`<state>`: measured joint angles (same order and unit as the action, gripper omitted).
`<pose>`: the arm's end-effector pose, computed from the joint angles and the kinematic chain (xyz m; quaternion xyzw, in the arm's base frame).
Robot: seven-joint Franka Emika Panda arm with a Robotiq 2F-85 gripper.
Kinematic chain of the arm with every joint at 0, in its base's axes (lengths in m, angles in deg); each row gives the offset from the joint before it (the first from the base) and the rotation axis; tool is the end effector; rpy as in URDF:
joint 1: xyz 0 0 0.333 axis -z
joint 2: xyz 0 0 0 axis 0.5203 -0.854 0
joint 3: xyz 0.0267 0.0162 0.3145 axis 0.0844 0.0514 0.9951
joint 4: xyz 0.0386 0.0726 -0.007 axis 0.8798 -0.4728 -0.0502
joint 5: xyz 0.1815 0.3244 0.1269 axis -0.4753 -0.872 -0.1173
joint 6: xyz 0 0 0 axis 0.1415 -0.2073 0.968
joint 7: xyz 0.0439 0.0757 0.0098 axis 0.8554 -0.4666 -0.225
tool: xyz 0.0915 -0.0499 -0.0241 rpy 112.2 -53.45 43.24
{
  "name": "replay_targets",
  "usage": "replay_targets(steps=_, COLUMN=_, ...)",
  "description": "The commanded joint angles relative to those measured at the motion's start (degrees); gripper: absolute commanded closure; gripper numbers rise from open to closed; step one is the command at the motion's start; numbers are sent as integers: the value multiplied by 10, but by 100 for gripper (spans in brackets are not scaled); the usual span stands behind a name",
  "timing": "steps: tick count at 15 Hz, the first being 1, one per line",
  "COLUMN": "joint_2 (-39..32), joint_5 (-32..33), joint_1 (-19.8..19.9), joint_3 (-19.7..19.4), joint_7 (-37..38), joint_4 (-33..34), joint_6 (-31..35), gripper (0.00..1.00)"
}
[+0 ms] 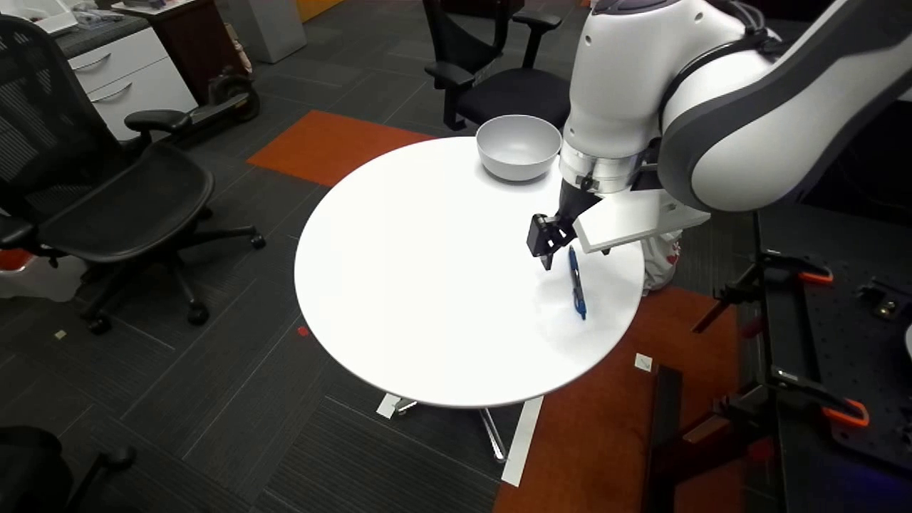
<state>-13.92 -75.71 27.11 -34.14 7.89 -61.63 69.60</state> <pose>0.4802 0.0065 0.1629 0.8982 -0.4387 0.0000 0.0274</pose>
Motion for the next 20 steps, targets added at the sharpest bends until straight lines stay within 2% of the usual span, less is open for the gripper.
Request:
replay_targets(steps=1, joint_2=-26, joint_5=-36, joint_1=-13, joint_3=-10, joint_7=-4, joint_4=16, joint_6=2, gripper=0)
replay_targets(steps=6, joint_2=-42, joint_5=-67, joint_1=-12, joint_3=-11, joint_7=-10, joint_4=19, joint_6=4, gripper=0)
replay_targets(steps=17, joint_2=-67, joint_5=-82, joint_1=-9, joint_3=-14, joint_7=-17, joint_4=32, joint_6=7, gripper=0)
replay_targets(steps=18, joint_2=-70, joint_5=-83, joint_1=-9, joint_3=-14, joint_7=-20, joint_4=34, joint_6=8, gripper=25)
replay_targets(steps=19, joint_2=-72, joint_5=-84, joint_1=-9, joint_3=-14, joint_7=-20, joint_4=35, joint_6=7, gripper=26)
replay_targets(steps=20, joint_2=-74, joint_5=-85, joint_1=-9, joint_3=-15, joint_7=-20, joint_4=37, joint_6=7, gripper=32)
